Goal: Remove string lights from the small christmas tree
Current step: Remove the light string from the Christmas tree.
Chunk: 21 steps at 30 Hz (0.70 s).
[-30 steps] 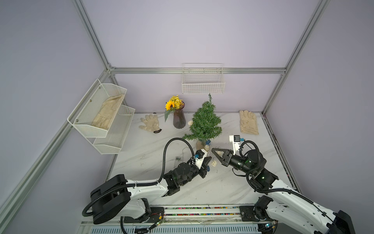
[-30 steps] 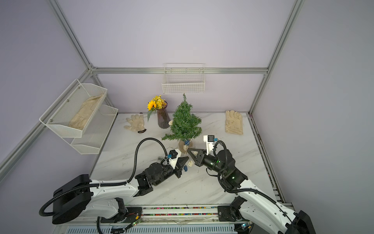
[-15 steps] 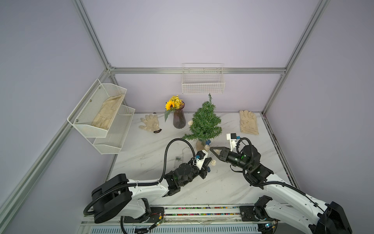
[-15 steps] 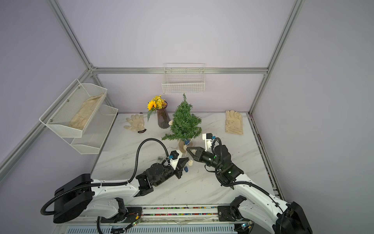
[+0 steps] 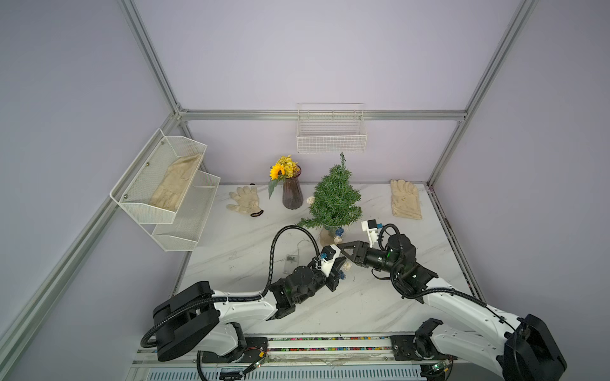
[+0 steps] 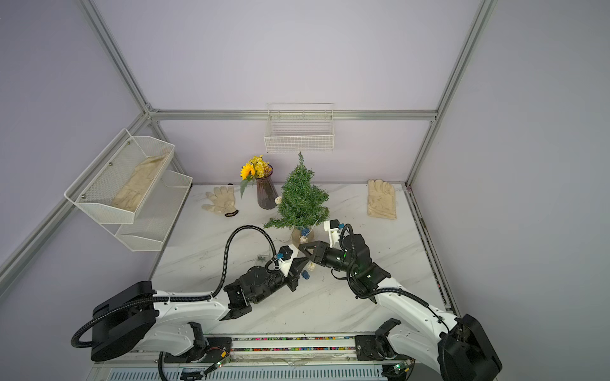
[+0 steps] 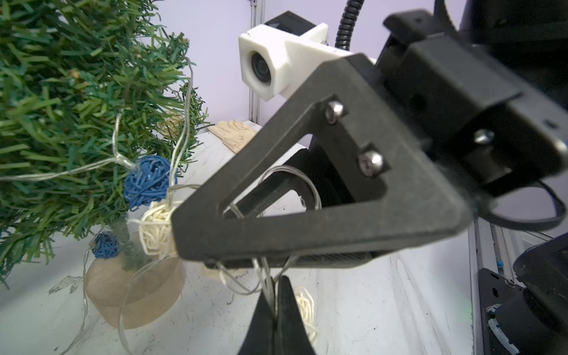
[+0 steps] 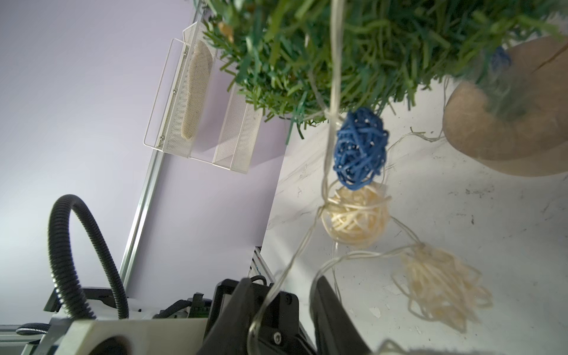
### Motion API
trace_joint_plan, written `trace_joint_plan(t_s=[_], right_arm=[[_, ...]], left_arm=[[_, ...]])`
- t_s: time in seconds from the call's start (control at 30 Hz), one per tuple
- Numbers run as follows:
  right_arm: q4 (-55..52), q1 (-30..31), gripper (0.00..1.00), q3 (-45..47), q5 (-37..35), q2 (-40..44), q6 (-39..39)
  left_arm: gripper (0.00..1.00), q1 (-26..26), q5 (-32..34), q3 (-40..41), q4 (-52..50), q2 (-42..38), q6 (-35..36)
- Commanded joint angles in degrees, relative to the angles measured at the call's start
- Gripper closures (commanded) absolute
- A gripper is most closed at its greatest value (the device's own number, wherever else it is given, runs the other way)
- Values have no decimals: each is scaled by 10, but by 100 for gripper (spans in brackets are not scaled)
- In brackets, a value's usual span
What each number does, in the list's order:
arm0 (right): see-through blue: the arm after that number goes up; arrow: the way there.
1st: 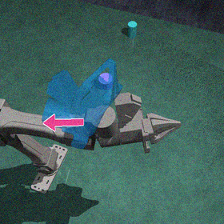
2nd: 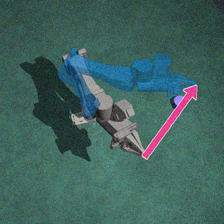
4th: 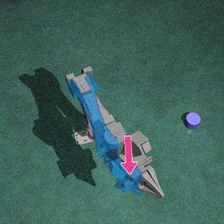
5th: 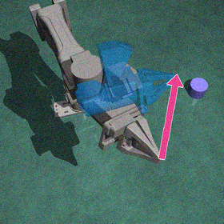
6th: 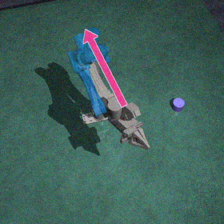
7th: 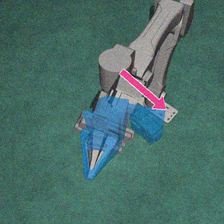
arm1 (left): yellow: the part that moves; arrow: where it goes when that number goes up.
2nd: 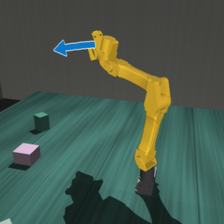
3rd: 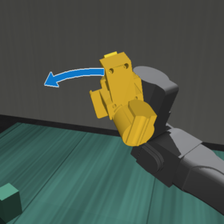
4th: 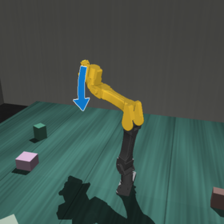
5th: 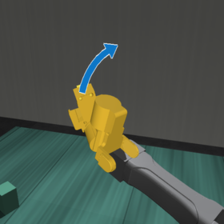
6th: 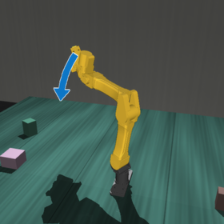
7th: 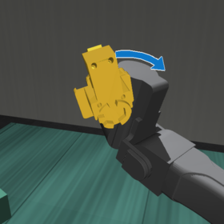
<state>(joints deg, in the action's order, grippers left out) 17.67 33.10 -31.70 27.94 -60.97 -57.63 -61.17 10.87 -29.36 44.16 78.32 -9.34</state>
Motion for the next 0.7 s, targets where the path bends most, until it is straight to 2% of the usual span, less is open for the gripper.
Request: trace_joint_plan(t_s=[0.0, 0.1, 0.3, 0.37, 0.47, 0.57, 0.63, 0.67], right_arm=[[24, -2, 62, -14, 7, 6, -6], [32, -2, 67, -14, 6, 5, -8], [49, -2, 100, -13, 10, -3, -15], [48, -2, 100, -11, 10, 2, -15], [32, -3, 100, -9, 0, 26, -13], [-1, -7, 100, -8, -25, 62, -1], [-15, -14, 100, -4, -39, 88, 3], [-22, -17, 100, -3, -45, 99, 7]], left_arm=[[100, -2, 3, -36, 38, -2, 9], [100, -2, 2, -36, 38, 1, 8], [100, -1, 4, -35, 41, 8, 7], [100, -2, 10, -32, 43, 7, 6], [89, -2, 40, -23, 44, 1, -1], [71, -2, 79, -6, 44, -7, -21], [55, -2, 109, 7, 38, -13, -48], [53, -2, 121, 12, 31, -16, -58]])
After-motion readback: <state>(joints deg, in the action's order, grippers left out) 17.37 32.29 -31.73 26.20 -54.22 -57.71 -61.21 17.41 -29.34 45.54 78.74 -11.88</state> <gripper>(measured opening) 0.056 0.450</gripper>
